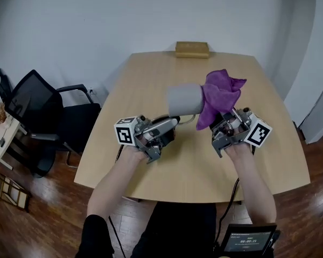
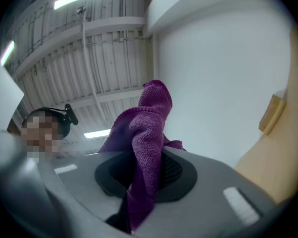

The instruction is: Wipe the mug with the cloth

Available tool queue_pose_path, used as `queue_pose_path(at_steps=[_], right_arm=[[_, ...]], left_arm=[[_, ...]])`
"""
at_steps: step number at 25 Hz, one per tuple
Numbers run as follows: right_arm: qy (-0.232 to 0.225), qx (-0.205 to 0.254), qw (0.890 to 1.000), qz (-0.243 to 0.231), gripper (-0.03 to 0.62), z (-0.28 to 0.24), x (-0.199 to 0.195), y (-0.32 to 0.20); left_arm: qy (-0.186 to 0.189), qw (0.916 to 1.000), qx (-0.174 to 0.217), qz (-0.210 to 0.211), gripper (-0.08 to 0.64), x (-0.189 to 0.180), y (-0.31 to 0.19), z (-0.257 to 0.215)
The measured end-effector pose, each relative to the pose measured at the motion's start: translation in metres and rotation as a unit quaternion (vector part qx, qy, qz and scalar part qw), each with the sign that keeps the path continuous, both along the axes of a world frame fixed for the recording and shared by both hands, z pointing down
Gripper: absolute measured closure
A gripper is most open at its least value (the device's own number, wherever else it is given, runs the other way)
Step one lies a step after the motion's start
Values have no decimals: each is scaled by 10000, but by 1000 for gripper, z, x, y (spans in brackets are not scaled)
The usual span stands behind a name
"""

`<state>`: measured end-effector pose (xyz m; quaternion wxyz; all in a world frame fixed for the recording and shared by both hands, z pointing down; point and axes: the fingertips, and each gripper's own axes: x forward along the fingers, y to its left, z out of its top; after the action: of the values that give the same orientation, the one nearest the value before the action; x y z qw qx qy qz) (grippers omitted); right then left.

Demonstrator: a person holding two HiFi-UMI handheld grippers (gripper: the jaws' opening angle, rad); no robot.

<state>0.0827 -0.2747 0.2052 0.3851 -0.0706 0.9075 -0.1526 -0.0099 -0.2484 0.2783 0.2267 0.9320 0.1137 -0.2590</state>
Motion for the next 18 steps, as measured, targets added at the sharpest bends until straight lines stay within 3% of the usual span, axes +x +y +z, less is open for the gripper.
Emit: queue_pose_path(at_steps=[4, 9, 11, 16, 18], right_arm=[[751, 268, 9967, 163, 531, 8, -27, -9], [1825, -536, 9808, 435, 531, 67, -49, -43], [1730, -682, 9819, 357, 531, 71, -45, -43], [272, -61, 9995, 140, 531, 24, 1, -16], [355, 56, 9993, -73, 531, 26, -6, -8]], left_arm=[[450, 9981, 331, 267, 486, -19, 9, -15], [815, 9942, 620, 316, 486, -31, 17, -26], [893, 9937, 583, 337, 488, -31, 17, -26], [819, 9936, 510, 586, 486, -24, 28, -18], [762, 9933, 492, 720, 486, -20, 34, -13]])
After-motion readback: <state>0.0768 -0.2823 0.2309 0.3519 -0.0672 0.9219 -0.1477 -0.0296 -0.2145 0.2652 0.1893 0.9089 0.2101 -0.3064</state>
